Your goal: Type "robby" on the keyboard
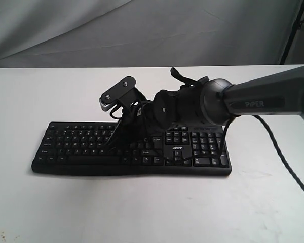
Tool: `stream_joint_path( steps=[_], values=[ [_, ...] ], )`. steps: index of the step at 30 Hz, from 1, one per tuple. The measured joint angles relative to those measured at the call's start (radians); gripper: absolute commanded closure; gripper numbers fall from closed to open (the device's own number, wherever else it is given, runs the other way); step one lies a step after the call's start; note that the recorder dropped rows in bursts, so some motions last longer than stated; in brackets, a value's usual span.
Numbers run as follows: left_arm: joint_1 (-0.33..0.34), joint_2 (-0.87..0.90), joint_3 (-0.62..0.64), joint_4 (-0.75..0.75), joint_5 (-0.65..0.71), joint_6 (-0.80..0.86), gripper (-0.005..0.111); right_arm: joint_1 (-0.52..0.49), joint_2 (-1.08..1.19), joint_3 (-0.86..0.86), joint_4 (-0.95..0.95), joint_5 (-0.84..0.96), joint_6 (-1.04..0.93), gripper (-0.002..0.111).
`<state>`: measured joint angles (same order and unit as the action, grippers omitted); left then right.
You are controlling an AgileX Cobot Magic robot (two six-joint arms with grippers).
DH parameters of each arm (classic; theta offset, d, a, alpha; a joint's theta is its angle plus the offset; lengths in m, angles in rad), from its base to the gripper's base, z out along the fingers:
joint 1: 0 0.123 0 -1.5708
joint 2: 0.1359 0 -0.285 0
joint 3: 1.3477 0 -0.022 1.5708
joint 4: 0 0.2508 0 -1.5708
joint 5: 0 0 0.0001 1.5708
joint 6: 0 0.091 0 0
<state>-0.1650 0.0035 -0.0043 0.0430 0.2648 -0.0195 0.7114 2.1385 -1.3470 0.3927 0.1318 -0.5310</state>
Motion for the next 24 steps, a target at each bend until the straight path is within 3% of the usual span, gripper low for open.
stream_joint_path(
  steps=[24],
  values=[
    [0.000, 0.000, 0.000, 0.000, 0.000, 0.000, 0.107, -0.002, 0.050, 0.000, 0.002, -0.045, -0.004, 0.108]
  ],
)
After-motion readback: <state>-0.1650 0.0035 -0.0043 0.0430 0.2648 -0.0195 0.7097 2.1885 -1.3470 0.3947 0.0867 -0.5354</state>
